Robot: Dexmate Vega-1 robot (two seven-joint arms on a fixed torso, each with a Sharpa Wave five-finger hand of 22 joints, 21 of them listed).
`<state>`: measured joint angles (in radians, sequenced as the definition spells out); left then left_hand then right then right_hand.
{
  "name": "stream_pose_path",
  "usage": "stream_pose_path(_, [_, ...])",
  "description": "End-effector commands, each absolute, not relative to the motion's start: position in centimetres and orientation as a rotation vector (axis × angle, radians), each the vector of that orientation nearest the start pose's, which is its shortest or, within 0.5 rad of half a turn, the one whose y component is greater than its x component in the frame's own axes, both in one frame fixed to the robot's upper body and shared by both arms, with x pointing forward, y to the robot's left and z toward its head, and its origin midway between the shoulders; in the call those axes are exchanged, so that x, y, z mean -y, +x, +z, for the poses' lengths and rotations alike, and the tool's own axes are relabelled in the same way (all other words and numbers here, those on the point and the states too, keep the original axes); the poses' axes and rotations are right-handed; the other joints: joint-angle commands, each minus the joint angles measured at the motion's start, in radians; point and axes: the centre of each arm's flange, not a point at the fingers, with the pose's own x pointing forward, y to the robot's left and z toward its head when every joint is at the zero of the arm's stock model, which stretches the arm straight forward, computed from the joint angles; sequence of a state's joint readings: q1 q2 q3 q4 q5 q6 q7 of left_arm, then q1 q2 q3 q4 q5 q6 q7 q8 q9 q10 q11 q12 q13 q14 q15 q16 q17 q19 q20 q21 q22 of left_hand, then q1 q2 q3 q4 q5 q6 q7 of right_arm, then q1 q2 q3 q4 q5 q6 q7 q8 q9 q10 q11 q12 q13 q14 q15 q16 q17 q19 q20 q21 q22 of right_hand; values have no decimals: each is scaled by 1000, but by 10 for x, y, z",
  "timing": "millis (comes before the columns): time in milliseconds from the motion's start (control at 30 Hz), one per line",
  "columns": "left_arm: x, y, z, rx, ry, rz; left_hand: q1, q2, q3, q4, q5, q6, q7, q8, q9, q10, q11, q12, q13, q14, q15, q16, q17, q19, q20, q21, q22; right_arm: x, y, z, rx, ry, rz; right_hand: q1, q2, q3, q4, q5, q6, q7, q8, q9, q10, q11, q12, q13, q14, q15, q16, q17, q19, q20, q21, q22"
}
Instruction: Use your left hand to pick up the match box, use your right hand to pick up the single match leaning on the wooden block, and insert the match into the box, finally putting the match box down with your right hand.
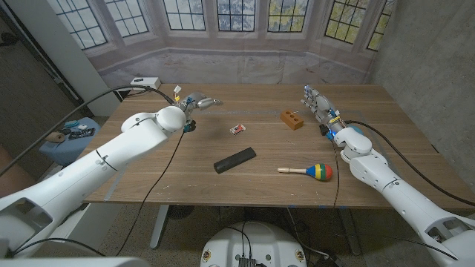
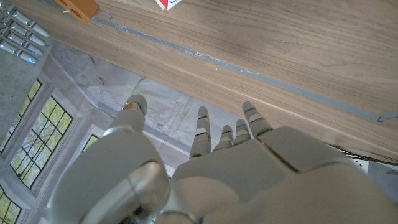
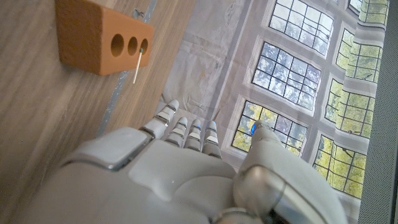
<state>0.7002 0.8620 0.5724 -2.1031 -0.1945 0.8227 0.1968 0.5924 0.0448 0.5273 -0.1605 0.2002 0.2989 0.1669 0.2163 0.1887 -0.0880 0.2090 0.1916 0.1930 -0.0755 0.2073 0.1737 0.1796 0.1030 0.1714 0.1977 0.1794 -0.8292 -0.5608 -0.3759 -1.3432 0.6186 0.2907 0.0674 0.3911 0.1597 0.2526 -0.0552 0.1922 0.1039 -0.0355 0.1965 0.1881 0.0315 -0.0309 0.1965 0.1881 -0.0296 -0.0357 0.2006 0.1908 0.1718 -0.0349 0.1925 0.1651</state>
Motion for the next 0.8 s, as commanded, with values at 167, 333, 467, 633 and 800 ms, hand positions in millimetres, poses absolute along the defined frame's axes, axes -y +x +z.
stream_pose_path(167, [-211,557,89,268,979,66,18,0,-7,-1,11,24,28,-4,1,-12,9,2,1,-18,5,3,1,-12,4,-1,4,297,643,-7,646,-40,245,11,-1,4,-11,-1,14,-1,10,3,14,4,4,4,9,-13,6,1,9,-39,6,4])
stream_pose_path(333, [-206,555,93,264,1004,79,22,0,-10,0,16,54,37,0,0,-6,9,7,0,-16,5,8,1,-6,12,4,5,298,642,-9,645,-38,245,12,-1,5,-12,-2,16,0,10,3,14,3,4,4,9,-13,6,1,10,-39,6,4])
stream_pose_path(467, [-204,553,95,244,1017,88,25,1,-11,0,18,68,38,1,0,1,9,11,0,-13,6,10,1,-4,12,5,5,298,643,-12,644,-32,245,12,-1,5,-13,-2,17,1,9,3,14,4,4,4,10,-12,6,1,11,-40,6,4])
stream_pose_path(633, [-201,549,97,213,1039,114,25,1,-14,2,20,83,40,2,0,6,10,13,-1,-19,7,9,1,-14,17,2,6,297,643,-13,646,-27,249,12,-2,5,-14,-2,18,3,9,3,14,4,4,4,11,-12,6,1,12,-39,6,4])
stream_pose_path(800, [-199,547,99,169,1058,116,22,3,-19,5,21,78,43,-6,-1,6,10,12,-1,-26,8,7,2,-20,26,1,6,296,642,-13,653,-26,253,13,-1,6,-16,-3,21,3,10,3,14,4,3,4,11,-11,6,1,13,-39,5,4])
